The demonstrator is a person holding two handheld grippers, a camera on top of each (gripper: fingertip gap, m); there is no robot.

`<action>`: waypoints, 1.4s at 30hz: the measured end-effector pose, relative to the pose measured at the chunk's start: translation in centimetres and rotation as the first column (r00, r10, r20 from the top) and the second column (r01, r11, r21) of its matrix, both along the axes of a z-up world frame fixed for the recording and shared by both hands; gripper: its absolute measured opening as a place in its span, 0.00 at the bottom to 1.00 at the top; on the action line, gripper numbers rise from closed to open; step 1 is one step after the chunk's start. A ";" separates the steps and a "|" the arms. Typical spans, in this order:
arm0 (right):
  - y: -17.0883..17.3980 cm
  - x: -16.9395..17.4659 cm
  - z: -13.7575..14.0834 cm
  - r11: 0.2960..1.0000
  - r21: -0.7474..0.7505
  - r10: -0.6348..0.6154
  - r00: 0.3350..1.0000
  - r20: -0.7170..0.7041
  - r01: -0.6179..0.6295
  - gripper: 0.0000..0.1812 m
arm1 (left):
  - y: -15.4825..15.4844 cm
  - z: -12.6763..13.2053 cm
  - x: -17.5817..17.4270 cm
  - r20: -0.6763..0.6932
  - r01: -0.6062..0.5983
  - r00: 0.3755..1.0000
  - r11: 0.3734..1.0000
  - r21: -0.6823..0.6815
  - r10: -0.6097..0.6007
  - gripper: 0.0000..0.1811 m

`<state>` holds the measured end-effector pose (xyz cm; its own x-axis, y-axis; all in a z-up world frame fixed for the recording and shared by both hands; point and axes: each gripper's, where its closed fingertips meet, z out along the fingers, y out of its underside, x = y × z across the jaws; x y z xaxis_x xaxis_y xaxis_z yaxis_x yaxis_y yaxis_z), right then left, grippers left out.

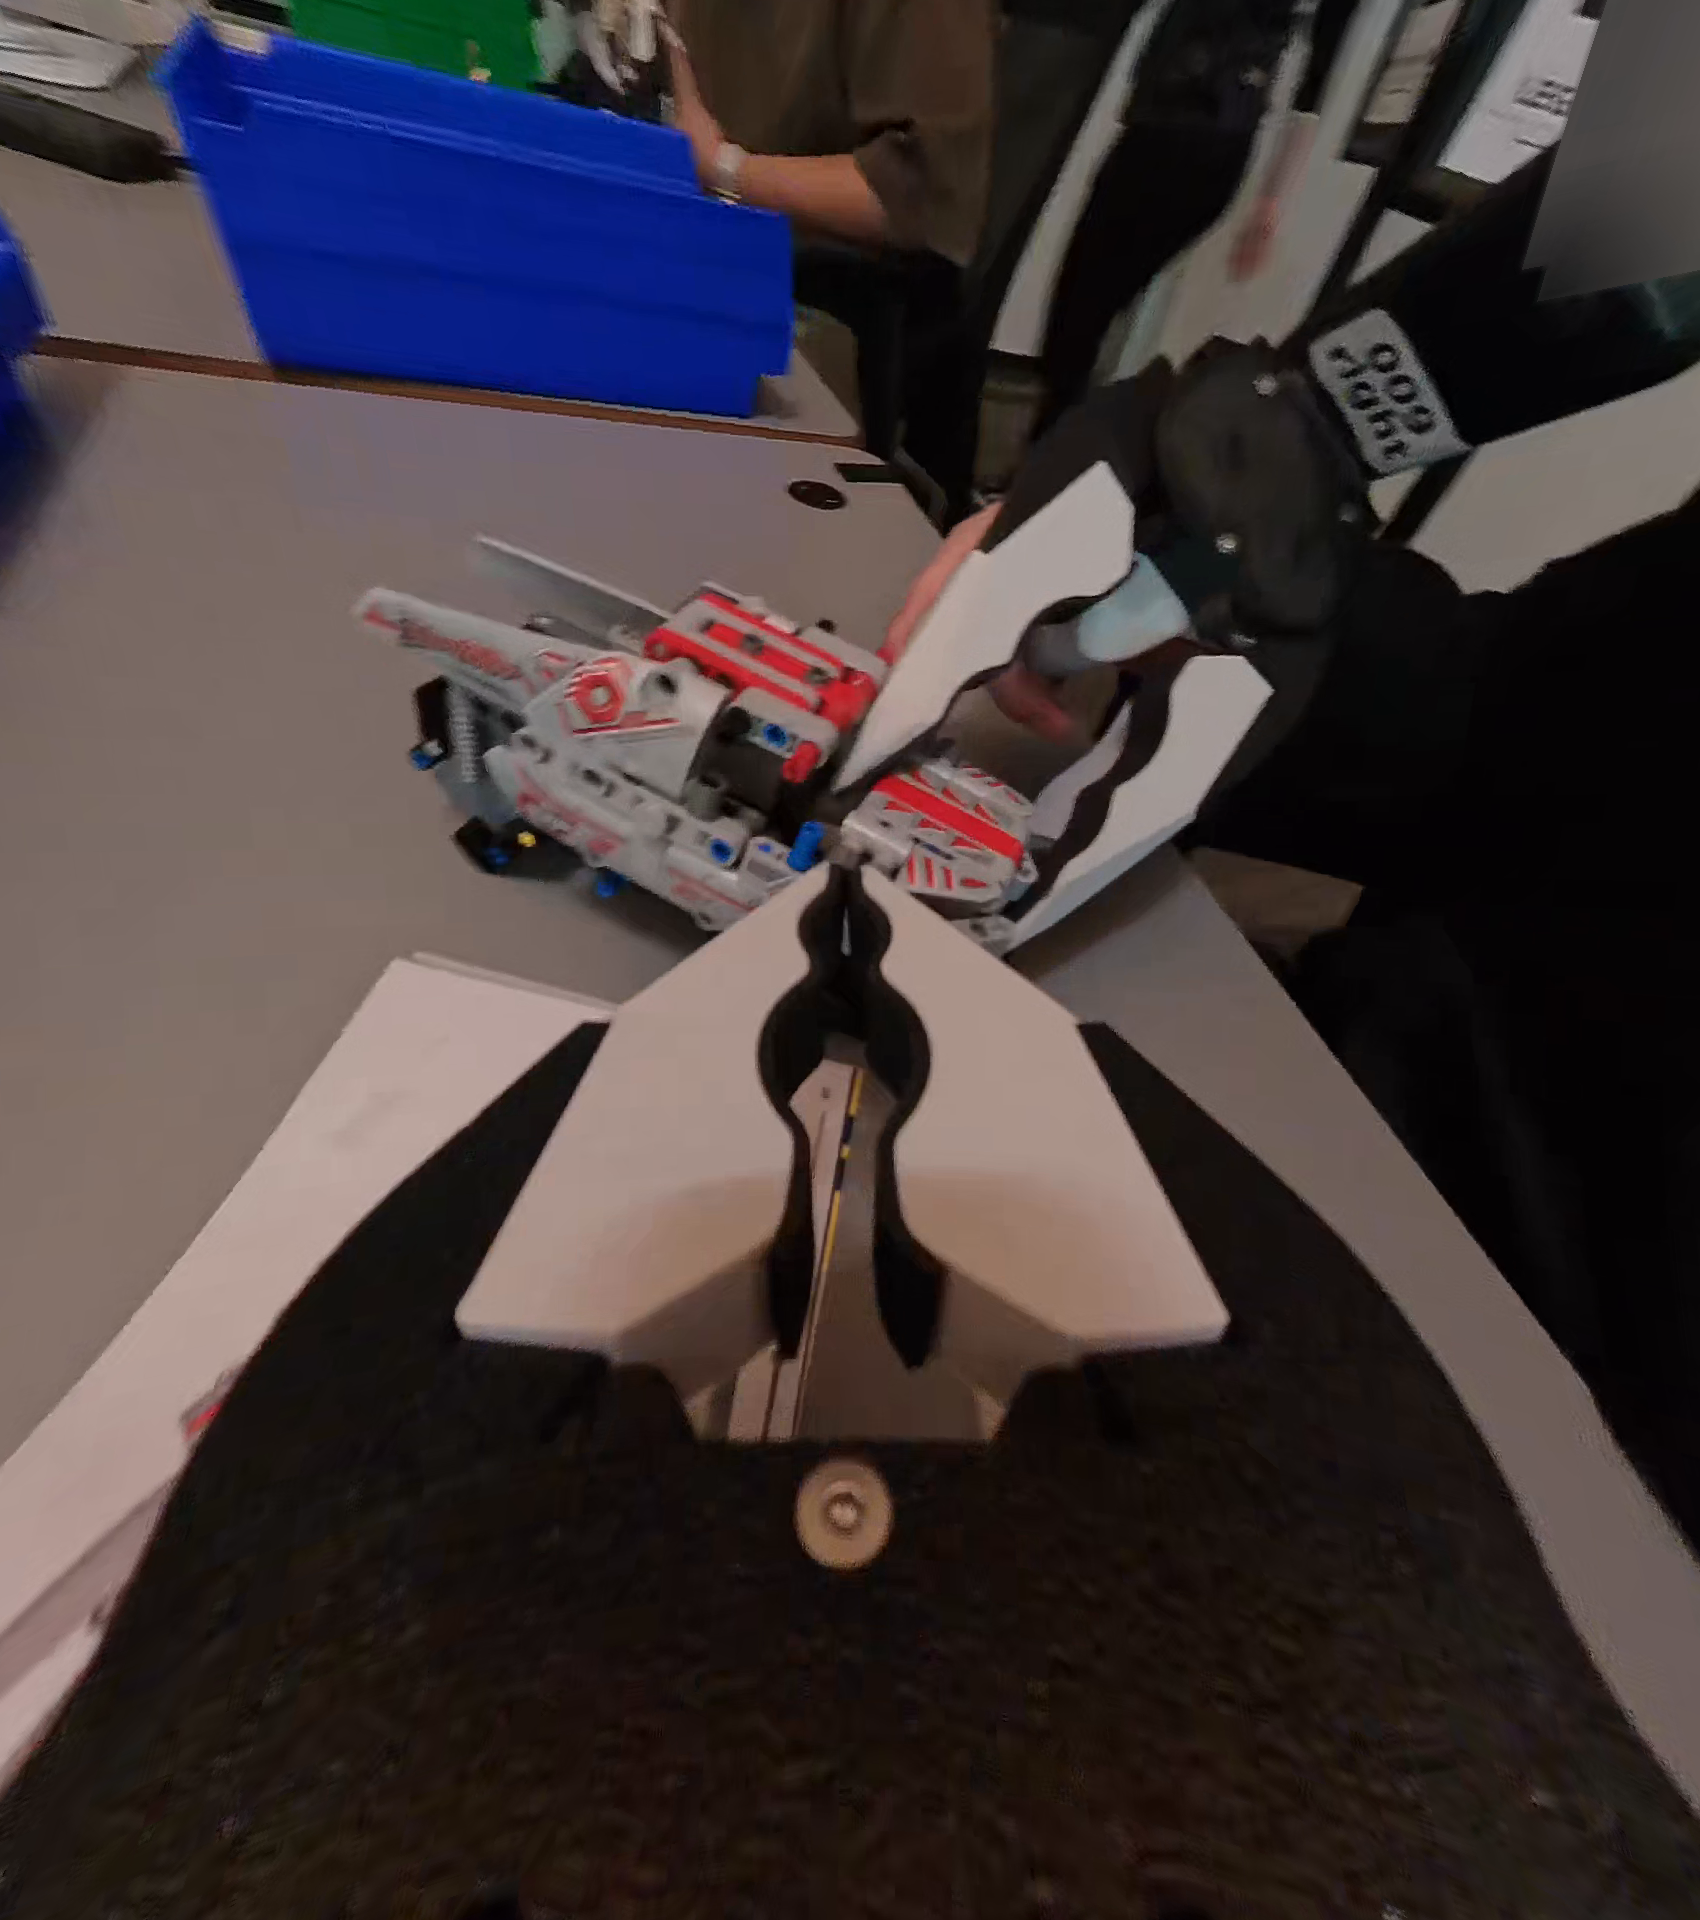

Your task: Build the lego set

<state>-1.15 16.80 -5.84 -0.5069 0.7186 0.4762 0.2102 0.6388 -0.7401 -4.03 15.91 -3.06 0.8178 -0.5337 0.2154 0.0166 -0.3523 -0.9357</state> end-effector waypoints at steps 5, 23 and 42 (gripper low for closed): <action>0.0 -0.2 0.1 1.000 -0.026 0.002 1.000 -0.011 -0.002 0.27 | 1.2 -1.5 0.2 -0.092 0.052 0.994 0.998 -0.023 -0.054 0.00; 0.6 0.0 0.5 0.987 -0.161 -0.002 0.999 -0.043 -0.005 0.27 | 1.8 -0.5 1.1 -0.080 0.033 0.996 0.999 0.040 -0.030 0.00; 5.9 6.0 -1.9 0.803 -0.472 -0.286 0.930 0.231 0.364 0.27 | 7.9 -1.9 7.7 -0.403 0.174 0.892 0.978 -0.115 -0.206 0.00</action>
